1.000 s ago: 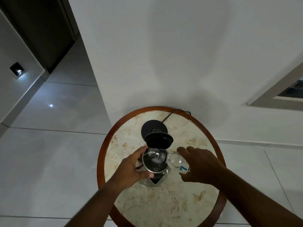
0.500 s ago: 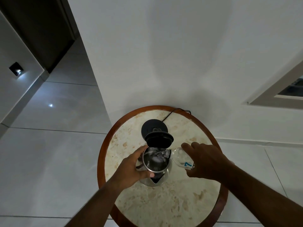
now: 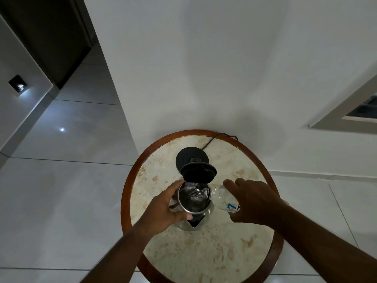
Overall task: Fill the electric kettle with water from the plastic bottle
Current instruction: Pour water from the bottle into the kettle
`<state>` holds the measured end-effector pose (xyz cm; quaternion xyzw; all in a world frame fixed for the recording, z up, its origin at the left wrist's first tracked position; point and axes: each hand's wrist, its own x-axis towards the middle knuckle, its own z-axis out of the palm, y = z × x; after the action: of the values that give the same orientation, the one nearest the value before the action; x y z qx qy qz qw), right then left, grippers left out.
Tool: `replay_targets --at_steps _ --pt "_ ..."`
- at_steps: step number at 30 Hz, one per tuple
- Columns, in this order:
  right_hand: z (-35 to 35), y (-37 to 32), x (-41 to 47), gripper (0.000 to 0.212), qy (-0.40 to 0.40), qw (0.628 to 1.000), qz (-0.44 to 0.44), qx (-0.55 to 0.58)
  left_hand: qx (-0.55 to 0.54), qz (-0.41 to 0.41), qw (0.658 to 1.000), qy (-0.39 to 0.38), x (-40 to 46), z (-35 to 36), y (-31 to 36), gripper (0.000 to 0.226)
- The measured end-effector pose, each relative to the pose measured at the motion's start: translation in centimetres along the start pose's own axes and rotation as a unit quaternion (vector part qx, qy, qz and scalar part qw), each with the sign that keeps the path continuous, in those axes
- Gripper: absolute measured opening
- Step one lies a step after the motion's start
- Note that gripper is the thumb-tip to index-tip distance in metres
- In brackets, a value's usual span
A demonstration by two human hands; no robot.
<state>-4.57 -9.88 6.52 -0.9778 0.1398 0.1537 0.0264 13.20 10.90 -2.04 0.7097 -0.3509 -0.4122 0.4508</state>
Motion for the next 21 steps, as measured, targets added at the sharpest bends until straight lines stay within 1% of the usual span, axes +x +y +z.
replay_targets --at_steps 16,21 --pt "0.9 0.2 -0.3 0.082 0.005 1.000 0.010 0.017 0.007 -0.012 1.000 -0.002 0.1 -0.1 -0.3 0.091" --pt "1.8 0.0 -0.4 0.082 0.027 0.997 0.026 0.065 0.018 -0.017 1.000 0.003 0.1 -0.1 -0.1 0.089"
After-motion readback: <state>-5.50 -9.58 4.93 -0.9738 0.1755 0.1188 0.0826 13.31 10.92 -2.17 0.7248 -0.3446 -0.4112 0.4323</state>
